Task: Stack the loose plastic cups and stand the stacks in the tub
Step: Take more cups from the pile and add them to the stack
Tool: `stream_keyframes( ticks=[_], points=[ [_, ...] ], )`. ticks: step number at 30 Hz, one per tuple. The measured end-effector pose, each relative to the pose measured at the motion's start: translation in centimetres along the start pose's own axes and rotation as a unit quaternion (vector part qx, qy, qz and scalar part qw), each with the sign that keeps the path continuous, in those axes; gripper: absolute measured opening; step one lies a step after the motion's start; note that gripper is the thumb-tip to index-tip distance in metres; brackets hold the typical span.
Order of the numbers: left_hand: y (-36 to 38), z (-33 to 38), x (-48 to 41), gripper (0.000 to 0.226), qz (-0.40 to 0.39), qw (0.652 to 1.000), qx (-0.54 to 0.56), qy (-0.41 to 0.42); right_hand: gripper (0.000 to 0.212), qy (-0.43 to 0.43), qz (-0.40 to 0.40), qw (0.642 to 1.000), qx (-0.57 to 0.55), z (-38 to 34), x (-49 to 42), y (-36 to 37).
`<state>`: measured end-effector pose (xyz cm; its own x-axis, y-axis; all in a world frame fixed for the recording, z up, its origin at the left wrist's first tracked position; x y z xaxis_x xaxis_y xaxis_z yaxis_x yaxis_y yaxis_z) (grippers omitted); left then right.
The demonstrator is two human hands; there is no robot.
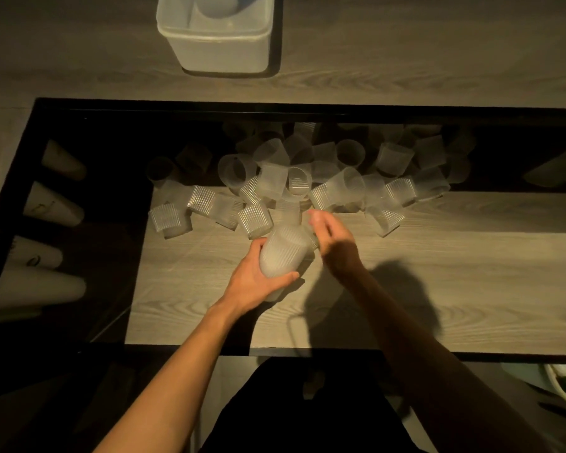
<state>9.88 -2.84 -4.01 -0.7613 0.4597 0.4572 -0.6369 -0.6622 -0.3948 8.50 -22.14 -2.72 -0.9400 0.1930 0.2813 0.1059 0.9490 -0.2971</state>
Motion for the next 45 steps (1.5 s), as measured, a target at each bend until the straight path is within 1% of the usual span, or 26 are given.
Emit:
stream_keyframes(
  ticks=[1, 2, 3, 6, 7, 8, 10, 12, 15, 17, 18, 20, 23, 25, 27, 28, 30, 33, 35, 37, 38, 39, 41, 42, 43, 45],
  points=[
    [-0.3, -0.5, 0.1, 0.087, 0.005, 1.0, 0.0, -0.006, 0.033, 0.017, 0.058, 0.998, -0.006, 0.8, -0.2, -0.9],
    [-0.6, -1.0, 0.3, 0.088, 0.01, 1.0, 0.0, -0.012, 0.034, 0.036, 0.084, 0.996, 0.004, 1.9, -0.4, -1.4],
    [-0.9, -1.5, 0.6, 0.089, 0.015, 1.0, 0.001, -0.017, 0.042, 0.058, 0.065, 0.996, 0.023, 2.9, -0.6, -1.3],
    [-1.6, -2.8, 1.1, 0.09, 0.018, 0.999, 0.009, -0.03, 0.075, 0.091, -0.09, 0.983, 0.133, 5.3, -0.2, 1.7],
    [-1.7, -3.1, 1.3, 0.088, 0.017, 0.999, 0.007, -0.033, 0.081, 0.083, -0.113, 0.974, 0.178, 5.6, 0.0, 2.5],
    [-1.8, -3.3, 1.3, 0.084, 0.017, 0.999, 0.004, -0.036, 0.083, 0.067, -0.11, 0.97, 0.207, 5.9, 0.1, 3.1],
    [-1.9, -3.7, 1.4, 0.079, 0.019, 0.999, 0.001, -0.041, 0.08, 0.038, -0.064, 0.976, 0.205, 6.0, -0.1, 3.7],
    [-2.1, -3.9, 1.4, 0.077, 0.018, 0.999, -0.002, -0.04, 0.07, 0.052, -0.035, 0.99, 0.123, 5.9, -0.1, 3.8],
    [-2.8, -3.9, 1.4, 0.075, 0.019, 0.999, -0.027, -0.033, 0.057, 0.068, -0.044, 0.995, -0.062, 4.9, 0.1, 3.4],
    [-3.5, -3.9, 1.4, 0.077, 0.022, 0.998, -0.055, -0.031, 0.047, 0.077, -0.065, 0.99, -0.096, 3.8, 0.0, 2.8],
    [-3.7, -3.9, 1.3, 0.078, 0.021, 0.997, -0.072, -0.027, 0.043, 0.075, -0.096, 0.987, -0.105, 3.4, 0.0, 2.8],
    [-3.8, -3.7, 1.2, 0.081, 0.009, 0.994, -0.109, -0.012, 0.042, 0.048, -0.173, 0.98, -0.083, 2.4, -0.2, 3.1],
    [-3.7, -2.8, 0.8, 0.087, -0.013, 0.987, -0.159, 0.011, 0.055, 0.007, -0.275, 0.961, 0.014, 1.2, -0.6, 4.0],
    [-3.9, -2.6, 0.7, 0.091, -0.009, 0.986, -0.164, 0.013, 0.073, -0.002, -0.292, 0.955, 0.058, 0.7, -1.0, 4.6],
    [-4.3, -2.8, 0.8, 0.092, 0.005, 0.989, -0.149, 0.013, 0.086, 0.003, -0.291, 0.956, 0.032, 0.0, -1.2, 5.2],
    [-4.5, -3.0, 0.8, 0.092, 0.009, 0.989, -0.146, 0.013, 0.089, 0.001, -0.291, 0.957, 0.016, -0.4, -1.1, 5.4],
    [-4.9, -3.2, 1.0, 0.091, 0.006, 0.987, -0.161, 0.015, 0.086, -0.008, -0.305, 0.952, 0.033, -0.6, -1.0, 6.1],
    [-4.6, -2.9, 1.2, 0.087, -0.011, 0.978, -0.203, 0.034, 0.08, -0.014, -0.338, 0.93, 0.146, -0.4, -0.7, 8.4],
    [-4.6, -3.1, 1.6, 0.081, 0.003, 0.984, -0.174, 0.028, 0.079, 0.024, -0.334, 0.936, 0.106, -0.5, -0.7, 10.0],
    [-4.8, -4.0, 2.1, 0.081, 0.023, 0.991, -0.133, 0.003, 0.07, 0.024, -0.316, 0.945, 0.079, -1.6, -0.8, 11.2],
    [-5.0, -4.5, 2.3, 0.082, 0.033, 0.993, -0.113, -0.012, 0.061, 0.007, -0.283, 0.956, 0.079, -2.5, -1.2, 11.2],
    [-5.5, -5.1, 2.5, 0.084, 0.046, 0.994, -0.093, -0.029, 0.052, -0.013, -0.227, 0.971, 0.077, -3.5, -1.8, 10.9],
    [-6.5, -5.9, 2.7, 0.086, 0.071, 0.993, -0.075, -0.048, 0.043, -0.052, -0.128, 0.985, 0.106, -4.8, -3.1, 10.0],
    [-6.9, -6.1, 2.8, 0.088, 0.08, 0.993, -0.076, -0.049, 0.045, -0.074, -0.113, 0.978, 0.159, -5.3, -3.9, 10.0],
    [-7.4, -6.3, 2.8, 0.088, 0.083, 0.992, -0.079, -0.049, 0.049, -0.094, -0.122, 0.961, 0.23, -5.5, -4.5, 10.5],
    [-7.9, -6.7, 2.9, 0.088, 0.075, 0.993, -0.082, -0.051, 0.057, -0.093, -0.168, 0.912, 0.363, -5.1, -5.5, 11.5]
  ],
)
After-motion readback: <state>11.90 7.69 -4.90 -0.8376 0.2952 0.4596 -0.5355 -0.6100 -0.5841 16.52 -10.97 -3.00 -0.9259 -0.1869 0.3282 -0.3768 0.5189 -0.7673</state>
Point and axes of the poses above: each hand's wrist, its own x-axis away from the middle knuckle, its own y-axis out of the palm, z = x × y, the point moved 6 cm from there along -x, towards the middle knuckle, and after that the axes turned 7 degrees about -z, right-handed, at the moved point
